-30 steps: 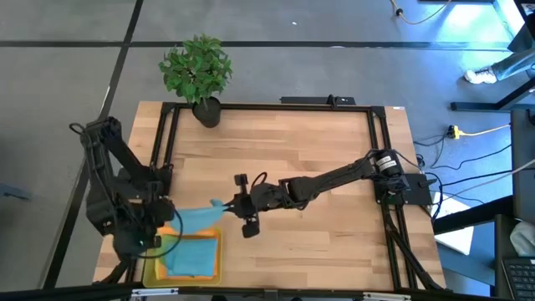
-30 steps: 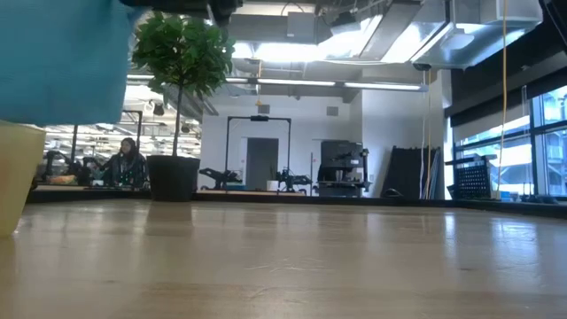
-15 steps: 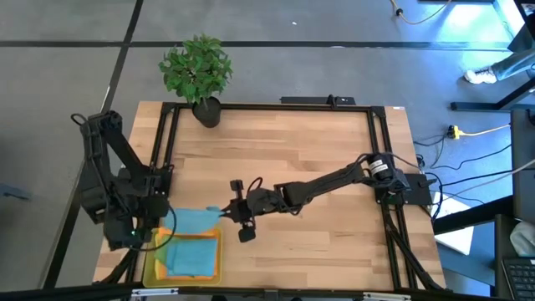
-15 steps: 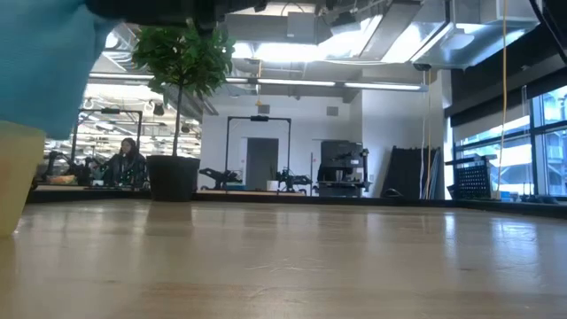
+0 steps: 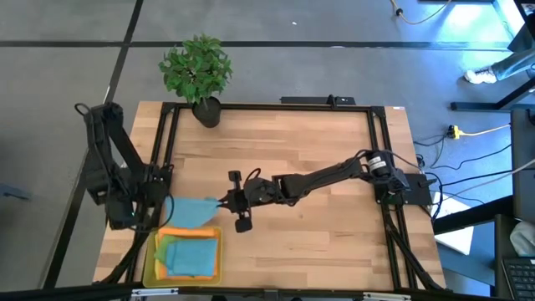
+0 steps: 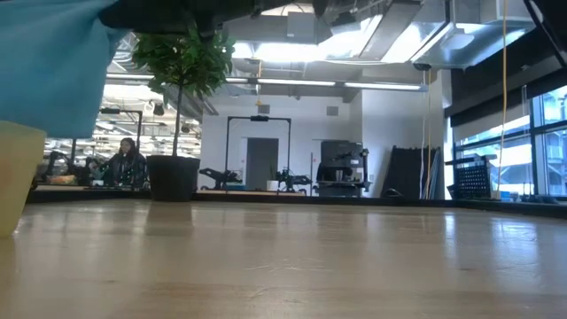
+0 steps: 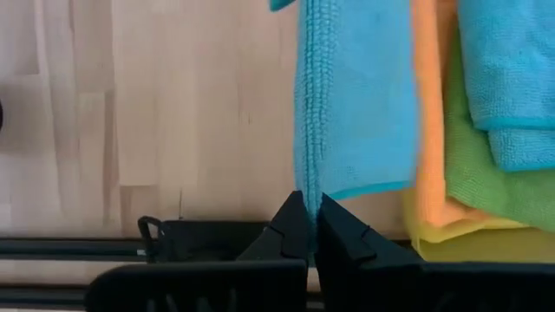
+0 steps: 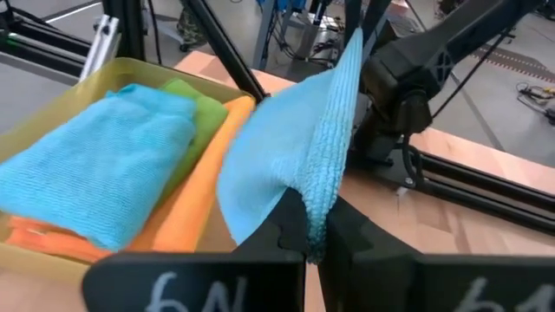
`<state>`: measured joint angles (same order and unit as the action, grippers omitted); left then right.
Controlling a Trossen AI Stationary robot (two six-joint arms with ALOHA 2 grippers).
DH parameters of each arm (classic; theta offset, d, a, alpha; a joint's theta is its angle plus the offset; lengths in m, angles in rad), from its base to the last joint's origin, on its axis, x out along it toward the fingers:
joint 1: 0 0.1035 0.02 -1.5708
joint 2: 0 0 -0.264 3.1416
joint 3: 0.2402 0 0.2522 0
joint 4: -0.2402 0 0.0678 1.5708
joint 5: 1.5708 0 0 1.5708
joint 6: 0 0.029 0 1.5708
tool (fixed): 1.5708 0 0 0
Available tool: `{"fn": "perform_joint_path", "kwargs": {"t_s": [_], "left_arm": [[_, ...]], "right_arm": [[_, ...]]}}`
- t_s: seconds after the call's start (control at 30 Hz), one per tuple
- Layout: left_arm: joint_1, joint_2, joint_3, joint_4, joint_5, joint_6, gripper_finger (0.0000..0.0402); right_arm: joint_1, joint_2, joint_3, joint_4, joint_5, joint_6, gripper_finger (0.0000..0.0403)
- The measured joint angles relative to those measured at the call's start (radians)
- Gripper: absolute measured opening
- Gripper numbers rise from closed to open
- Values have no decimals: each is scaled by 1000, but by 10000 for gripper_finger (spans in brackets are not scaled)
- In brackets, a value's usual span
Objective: Fold microfiber towels
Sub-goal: Put the folded blue microfiber cloth into the yellow bin
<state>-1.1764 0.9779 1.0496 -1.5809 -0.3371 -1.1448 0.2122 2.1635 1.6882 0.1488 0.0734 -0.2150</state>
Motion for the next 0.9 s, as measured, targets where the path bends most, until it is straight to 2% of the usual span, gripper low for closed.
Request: {"fn": "perform_joint_path", "kwargs": {"t_s": [0.2,0.3,0.43,0.63,0.7,0.77,0.9], "left_arm": [[55,-53,0,-3,-5,82,0],[90,-84,0,0,-6,100,0],[132,-77,0,8,50,93,0],[94,-48,2,31,172,-93,0],[65,-29,-3,7,285,-141,1],[37,-3,-1,36,346,-201,1],[-42,63,-1,63,398,-291,1]], "right_arm": [[-21,-2,0,10,-5,0,8],[-32,-2,0,21,-45,23,8],[-37,-1,0,21,-94,57,8],[-10,4,0,10,-101,78,8],[-3,4,0,-9,-116,82,8],[12,4,-1,-14,-144,85,8],[37,11,0,-9,-156,102,8]]}}
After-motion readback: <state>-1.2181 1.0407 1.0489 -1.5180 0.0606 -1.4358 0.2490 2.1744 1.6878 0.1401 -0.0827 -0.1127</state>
